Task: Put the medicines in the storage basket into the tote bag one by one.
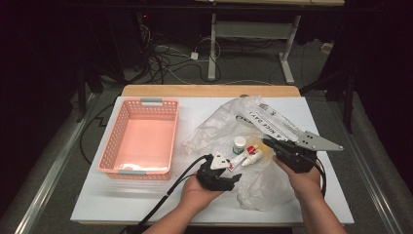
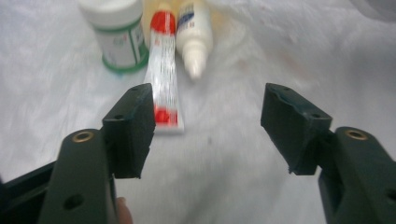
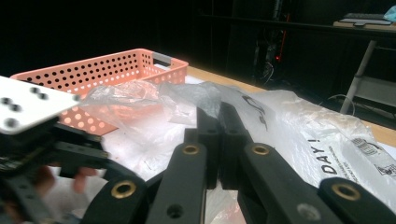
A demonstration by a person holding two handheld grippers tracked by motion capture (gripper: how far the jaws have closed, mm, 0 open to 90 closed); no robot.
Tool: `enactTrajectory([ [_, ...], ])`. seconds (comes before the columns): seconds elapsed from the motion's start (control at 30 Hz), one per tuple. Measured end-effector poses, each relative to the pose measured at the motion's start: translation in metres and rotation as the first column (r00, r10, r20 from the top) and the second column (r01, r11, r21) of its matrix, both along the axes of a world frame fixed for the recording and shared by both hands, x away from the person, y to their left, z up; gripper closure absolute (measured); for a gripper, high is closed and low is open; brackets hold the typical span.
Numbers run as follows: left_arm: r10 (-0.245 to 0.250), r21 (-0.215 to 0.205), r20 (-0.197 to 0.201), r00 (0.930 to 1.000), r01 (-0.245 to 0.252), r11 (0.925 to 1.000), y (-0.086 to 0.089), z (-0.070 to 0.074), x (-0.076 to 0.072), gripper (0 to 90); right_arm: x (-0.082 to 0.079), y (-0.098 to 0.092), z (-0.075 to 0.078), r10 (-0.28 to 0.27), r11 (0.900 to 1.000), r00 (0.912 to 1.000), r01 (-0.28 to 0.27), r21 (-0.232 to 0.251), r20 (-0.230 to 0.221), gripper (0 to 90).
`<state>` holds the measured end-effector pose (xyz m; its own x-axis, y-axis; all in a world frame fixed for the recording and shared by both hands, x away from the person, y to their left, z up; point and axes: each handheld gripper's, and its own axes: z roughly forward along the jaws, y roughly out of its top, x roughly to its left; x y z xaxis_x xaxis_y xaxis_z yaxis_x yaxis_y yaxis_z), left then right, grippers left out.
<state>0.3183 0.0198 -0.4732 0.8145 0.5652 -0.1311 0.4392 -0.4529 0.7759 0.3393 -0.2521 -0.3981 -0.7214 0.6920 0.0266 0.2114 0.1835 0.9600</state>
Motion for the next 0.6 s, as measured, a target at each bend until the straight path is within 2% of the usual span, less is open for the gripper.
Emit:
enactTrajectory([
  [0.1,-0.005,0.03,-0.02,0.9998,0.006,0.9995,0.014,-0.002,-0.009,24.6,-0.001,0.0,0.0,-0.002,1.0,1.0,0.002,-0.004,0.0,90.0],
  [0.2,0.014,0.08,0.007,0.9999,-0.015,0.9967,0.023,-0.004,-0.014,14.7,-0.001,0.0,-0.001,-0.006,1.0,1.0,0.006,-0.009,-0.001,90.0],
  [0.23,0.019,0.095,0.015,0.9997,-0.02,0.9953,0.026,-0.006,-0.014,13.8,-0.001,0.0,-0.001,-0.008,1.0,1.0,0.008,-0.009,-0.003,90.0],
  [0.37,0.036,0.125,-0.015,0.9993,-0.034,0.9916,0.022,-0.014,-0.005,10.4,-0.002,0.0,-0.003,-0.006,1.0,1.0,0.006,-0.017,-0.006,90.0],
  [0.4,0.038,0.161,-0.007,0.9993,-0.036,0.9863,0.019,-0.017,-0.002,10.4,-0.002,0.0,-0.003,-0.008,1.0,0.9999,0.007,-0.014,-0.01,90.0],
  [0.43,0.041,0.198,-0.018,0.999,-0.037,0.9794,0.016,-0.02,0.001,10.3,-0.002,0.0,-0.004,-0.008,1.0,0.9999,0.007,-0.016,-0.011,90.0],
  [0.53,0.041,0.189,-0.08,0.9959,-0.025,0.9817,0.017,-0.02,0.008,8.1,-0.004,-0.002,-0.004,-0.013,1.0,0.9998,0.012,-0.019,-0.013,90.0],
  [0.6,0.04,0.185,-0.085,0.9956,-0.024,0.9824,0.018,-0.021,0.008,9.3,-0.005,-0.004,-0.004,-0.015,1.0,0.9998,0.014,-0.02,-0.012,90.0],
])
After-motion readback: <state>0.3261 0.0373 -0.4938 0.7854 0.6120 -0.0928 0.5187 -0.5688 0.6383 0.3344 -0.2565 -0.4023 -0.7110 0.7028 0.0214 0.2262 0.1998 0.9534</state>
